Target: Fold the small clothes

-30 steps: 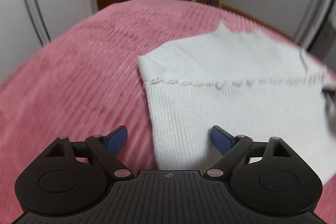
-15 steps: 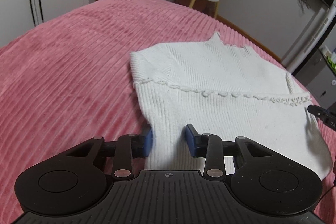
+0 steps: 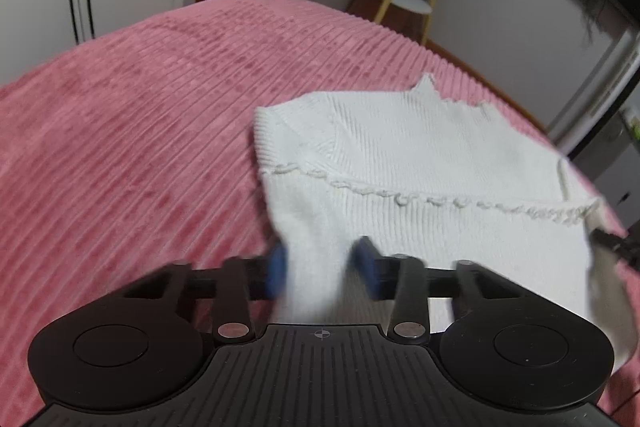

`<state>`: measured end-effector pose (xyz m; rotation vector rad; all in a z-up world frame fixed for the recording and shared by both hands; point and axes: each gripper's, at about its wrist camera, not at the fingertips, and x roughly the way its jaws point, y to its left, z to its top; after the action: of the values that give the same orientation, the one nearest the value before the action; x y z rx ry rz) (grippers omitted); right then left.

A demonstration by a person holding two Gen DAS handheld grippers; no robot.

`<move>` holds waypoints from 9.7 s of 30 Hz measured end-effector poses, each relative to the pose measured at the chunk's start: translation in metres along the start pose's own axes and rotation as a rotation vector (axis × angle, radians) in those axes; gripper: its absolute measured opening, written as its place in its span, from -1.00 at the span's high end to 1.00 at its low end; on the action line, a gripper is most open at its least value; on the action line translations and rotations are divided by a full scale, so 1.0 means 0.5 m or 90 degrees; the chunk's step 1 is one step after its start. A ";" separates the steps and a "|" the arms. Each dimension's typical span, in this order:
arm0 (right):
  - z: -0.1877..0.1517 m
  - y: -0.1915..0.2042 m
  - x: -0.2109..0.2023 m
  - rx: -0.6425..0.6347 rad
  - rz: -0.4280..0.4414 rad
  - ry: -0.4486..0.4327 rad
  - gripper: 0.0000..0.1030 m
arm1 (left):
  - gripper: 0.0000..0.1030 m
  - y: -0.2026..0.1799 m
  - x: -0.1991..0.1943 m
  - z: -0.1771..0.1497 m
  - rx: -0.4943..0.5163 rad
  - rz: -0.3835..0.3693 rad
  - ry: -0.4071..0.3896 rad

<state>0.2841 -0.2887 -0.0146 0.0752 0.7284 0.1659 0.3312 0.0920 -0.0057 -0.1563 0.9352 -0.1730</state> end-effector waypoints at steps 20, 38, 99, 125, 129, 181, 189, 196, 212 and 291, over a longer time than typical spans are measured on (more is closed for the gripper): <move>0.087 0.041 -0.065 -0.092 -0.066 -0.115 0.89 | 0.76 -0.033 -0.121 0.099 0.018 0.039 -0.129; 0.143 0.045 0.084 -0.120 -0.155 -0.088 0.89 | -0.32 -0.026 0.038 0.099 0.035 0.049 -0.044; 0.139 0.031 0.067 -0.078 -0.174 -0.163 0.21 | -0.39 -0.055 0.037 0.131 0.020 0.129 -0.162; -0.122 0.102 -0.111 0.020 -0.140 -0.078 -0.18 | -0.85 0.023 0.010 -0.008 -0.015 0.075 -0.035; -0.145 0.146 -0.119 0.010 -0.117 -0.078 -0.31 | -0.85 0.065 0.005 -0.025 -0.070 0.018 -0.022; -0.169 0.150 -0.122 0.088 -0.061 -0.094 -0.36 | -0.11 -0.243 -0.020 0.017 0.030 -0.196 0.040; -0.177 0.144 -0.131 0.084 -0.048 -0.096 -0.36 | -0.52 -0.165 -0.076 0.011 0.080 -0.070 -0.079; -0.144 0.160 -0.125 0.051 -0.036 -0.110 -0.33 | -0.56 -0.152 0.027 -0.060 0.033 -0.066 0.048; -0.005 0.200 0.005 0.070 0.073 -0.048 -0.39 | -0.76 -0.105 -0.029 -0.109 0.126 0.021 0.037; -0.028 -0.014 -0.016 0.245 0.124 0.012 0.19 | -0.85 -0.283 0.042 -0.154 0.181 0.046 0.081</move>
<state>0.2699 -0.2968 -0.0205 0.5139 0.7646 0.2106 0.2697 -0.0549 -0.0376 0.1526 1.0310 -0.2485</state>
